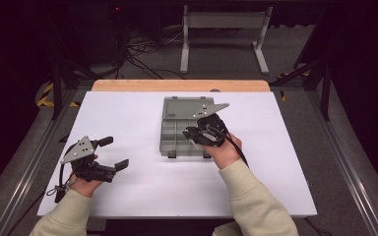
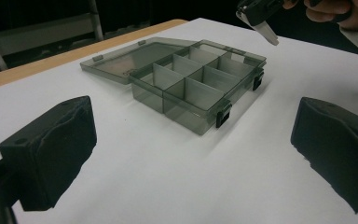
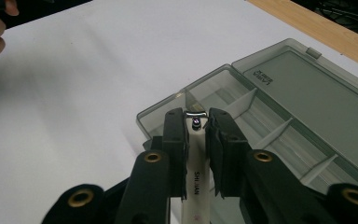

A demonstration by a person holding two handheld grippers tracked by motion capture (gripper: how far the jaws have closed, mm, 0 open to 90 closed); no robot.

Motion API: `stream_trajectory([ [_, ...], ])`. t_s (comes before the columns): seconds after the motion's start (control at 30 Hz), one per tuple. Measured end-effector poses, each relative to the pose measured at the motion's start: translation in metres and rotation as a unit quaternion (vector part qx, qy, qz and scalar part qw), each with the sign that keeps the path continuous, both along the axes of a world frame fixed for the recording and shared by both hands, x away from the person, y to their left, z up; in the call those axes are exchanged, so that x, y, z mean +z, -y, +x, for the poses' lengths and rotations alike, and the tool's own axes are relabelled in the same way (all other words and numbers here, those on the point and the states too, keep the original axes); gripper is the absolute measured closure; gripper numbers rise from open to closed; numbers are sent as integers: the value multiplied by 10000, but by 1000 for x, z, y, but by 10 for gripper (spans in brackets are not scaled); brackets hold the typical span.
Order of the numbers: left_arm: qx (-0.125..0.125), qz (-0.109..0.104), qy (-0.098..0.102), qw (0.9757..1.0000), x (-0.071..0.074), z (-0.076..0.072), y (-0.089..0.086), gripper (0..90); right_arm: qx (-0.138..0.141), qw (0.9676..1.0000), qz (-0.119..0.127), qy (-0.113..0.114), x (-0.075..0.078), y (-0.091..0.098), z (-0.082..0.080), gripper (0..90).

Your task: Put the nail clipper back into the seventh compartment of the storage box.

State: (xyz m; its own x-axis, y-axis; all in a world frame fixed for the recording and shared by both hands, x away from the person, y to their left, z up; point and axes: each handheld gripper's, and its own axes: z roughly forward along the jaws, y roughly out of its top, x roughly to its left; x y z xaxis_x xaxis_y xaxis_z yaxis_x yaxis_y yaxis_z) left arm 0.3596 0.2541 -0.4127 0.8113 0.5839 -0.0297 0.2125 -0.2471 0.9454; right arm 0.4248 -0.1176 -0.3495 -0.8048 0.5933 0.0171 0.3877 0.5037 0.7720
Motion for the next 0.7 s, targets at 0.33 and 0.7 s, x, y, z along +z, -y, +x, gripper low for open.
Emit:
stream_trajectory([
  [0.33, -14, -12, 17, 10000, 0, 0, 0, 11, -235, 9997, -16, -49, -10, 6, 16, 781],
  [0.7, -12, -15, 0, 10000, 0, 0, 1, 11, -412, 9991, -30, -125, -21, 11, 26, 781],
])
